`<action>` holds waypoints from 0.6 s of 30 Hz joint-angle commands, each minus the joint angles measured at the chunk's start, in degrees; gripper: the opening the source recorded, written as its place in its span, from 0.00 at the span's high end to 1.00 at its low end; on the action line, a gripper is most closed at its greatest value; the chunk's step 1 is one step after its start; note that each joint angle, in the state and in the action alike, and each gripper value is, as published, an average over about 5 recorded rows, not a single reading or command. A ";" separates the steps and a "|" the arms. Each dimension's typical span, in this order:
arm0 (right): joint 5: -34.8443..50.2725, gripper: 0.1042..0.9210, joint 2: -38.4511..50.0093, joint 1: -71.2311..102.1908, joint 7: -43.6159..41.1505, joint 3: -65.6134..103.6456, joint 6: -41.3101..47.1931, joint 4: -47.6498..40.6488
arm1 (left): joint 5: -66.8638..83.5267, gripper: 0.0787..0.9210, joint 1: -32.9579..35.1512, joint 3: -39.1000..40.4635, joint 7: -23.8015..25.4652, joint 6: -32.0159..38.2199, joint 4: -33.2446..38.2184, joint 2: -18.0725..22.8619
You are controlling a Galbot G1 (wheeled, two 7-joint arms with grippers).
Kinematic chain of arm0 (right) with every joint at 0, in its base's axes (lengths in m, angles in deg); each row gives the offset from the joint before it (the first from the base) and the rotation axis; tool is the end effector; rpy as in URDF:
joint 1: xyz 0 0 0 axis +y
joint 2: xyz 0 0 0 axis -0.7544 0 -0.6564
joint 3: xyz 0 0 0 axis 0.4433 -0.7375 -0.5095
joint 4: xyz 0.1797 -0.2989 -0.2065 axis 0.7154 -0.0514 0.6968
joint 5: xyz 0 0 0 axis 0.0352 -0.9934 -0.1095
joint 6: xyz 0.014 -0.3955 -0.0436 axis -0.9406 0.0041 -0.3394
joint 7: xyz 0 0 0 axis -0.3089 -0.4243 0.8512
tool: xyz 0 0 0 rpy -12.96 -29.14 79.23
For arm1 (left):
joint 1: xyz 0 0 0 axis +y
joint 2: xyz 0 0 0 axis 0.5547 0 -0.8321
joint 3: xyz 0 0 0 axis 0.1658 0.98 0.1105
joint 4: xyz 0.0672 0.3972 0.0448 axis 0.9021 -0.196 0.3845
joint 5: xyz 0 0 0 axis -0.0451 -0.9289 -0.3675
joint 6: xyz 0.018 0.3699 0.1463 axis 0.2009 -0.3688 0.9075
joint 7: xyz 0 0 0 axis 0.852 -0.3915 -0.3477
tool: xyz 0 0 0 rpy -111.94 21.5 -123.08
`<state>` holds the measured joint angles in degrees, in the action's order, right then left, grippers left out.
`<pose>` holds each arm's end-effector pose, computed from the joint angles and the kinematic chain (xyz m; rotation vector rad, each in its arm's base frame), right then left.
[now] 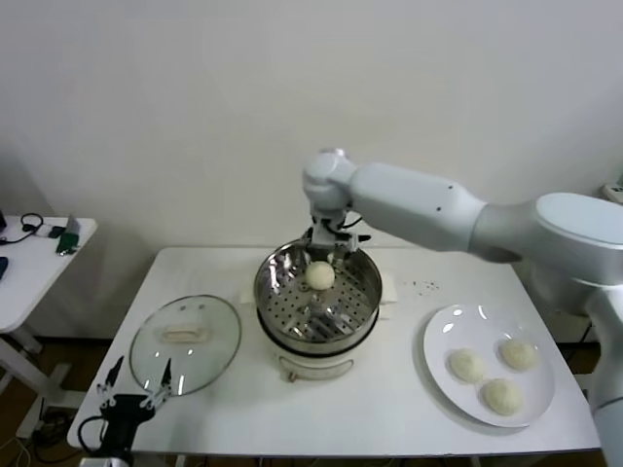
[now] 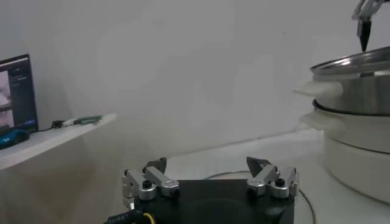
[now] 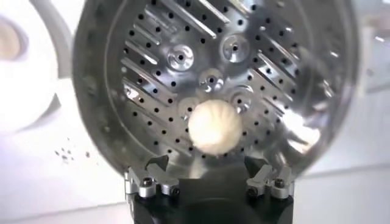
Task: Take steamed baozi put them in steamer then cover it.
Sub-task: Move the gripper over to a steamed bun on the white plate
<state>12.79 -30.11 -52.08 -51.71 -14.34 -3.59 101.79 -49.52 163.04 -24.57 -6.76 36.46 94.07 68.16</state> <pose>0.6545 0.1689 -0.0273 1.8002 -0.3843 2.3459 0.1245 0.1374 -0.4179 0.1270 -2.9844 -0.3426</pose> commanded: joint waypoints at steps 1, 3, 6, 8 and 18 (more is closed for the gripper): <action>27.23 0.12 13.18 -12.88 2.66 -8.98 13.64 4.63 | -0.05 0.12 0.14 0.07 0.00 0.05 0.07 0.08; 31.74 0.12 16.45 -15.27 5.79 -13.29 18.39 6.18 | -0.06 0.12 0.31 0.14 -0.01 0.14 0.16 0.11; 35.08 0.12 20.97 -17.25 7.84 -18.61 25.30 8.15 | -0.03 0.12 0.55 0.12 -0.07 0.32 0.28 0.15; 36.83 0.12 24.27 -17.36 8.07 -20.83 28.75 9.25 | 0.03 0.12 0.74 0.05 -0.13 0.47 0.33 0.14; 38.71 0.12 38.82 -9.28 10.64 -22.49 38.37 17.02 | 0.39 0.12 1.50 -0.08 -0.03 1.64 0.15 0.02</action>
<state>44.66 -4.69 -63.46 -44.04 -32.26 23.73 112.86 -49.21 164.45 -24.64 -6.87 37.63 94.42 68.22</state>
